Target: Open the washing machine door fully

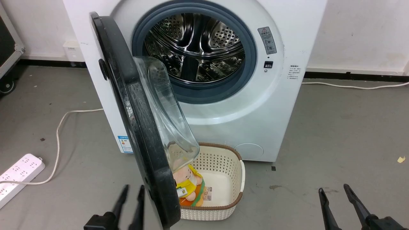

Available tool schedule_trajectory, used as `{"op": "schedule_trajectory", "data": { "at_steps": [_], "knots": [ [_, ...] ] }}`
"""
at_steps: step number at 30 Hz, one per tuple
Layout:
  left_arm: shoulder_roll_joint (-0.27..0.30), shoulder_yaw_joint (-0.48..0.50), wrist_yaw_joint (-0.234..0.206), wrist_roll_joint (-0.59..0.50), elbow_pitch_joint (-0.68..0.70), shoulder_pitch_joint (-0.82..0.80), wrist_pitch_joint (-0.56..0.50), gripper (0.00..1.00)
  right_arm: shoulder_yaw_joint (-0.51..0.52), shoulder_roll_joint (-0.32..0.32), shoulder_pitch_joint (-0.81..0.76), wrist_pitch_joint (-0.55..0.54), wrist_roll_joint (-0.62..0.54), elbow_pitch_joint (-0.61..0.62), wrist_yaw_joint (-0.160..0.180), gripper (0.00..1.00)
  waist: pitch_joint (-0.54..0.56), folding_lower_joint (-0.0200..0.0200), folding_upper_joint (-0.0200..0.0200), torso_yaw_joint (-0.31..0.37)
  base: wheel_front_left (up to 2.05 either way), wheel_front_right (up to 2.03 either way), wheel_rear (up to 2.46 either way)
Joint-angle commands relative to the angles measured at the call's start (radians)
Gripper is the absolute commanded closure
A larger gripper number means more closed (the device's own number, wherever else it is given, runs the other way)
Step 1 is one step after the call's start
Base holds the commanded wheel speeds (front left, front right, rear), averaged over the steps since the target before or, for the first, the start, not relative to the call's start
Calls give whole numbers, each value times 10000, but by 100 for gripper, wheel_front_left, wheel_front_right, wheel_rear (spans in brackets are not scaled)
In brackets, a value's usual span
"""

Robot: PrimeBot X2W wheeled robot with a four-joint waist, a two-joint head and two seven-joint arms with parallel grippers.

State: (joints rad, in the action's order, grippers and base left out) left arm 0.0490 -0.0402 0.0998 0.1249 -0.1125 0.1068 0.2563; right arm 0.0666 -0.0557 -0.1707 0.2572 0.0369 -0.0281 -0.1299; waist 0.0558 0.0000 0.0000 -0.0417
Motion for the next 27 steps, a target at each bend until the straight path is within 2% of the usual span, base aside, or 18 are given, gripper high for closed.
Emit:
{"op": "schedule_trajectory", "data": {
  "at_steps": [1,8,12,18,23,27],
  "knots": [
    [13,-14,33,12,-4,5,55,100,30,53,-21,45,88,-8,-8,0,0,0,0,0,0,0,0],
    [13,337,-131,390,688,-140,55,100,55,54,21,45,173,10,-8,0,-4,0,0,-7,0,0,0],
    [13,951,-514,1074,1859,-525,55,100,83,54,35,45,225,23,-8,0,-16,0,0,-35,0,0,0],
    [13,1467,-864,1262,3988,-1489,55,100,78,54,51,45,282,7,-8,0,-21,0,0,-55,0,0,0],
    [12,992,-720,492,5503,-2166,55,100,-4,54,100,45,262,-30,-8,0,-14,0,0,-64,0,0,0],
    [12,158,-724,235,5881,-2189,55,100,-66,54,98,45,251,-73,-8,0,10,0,0,-56,0,0,0]
  ]
}}
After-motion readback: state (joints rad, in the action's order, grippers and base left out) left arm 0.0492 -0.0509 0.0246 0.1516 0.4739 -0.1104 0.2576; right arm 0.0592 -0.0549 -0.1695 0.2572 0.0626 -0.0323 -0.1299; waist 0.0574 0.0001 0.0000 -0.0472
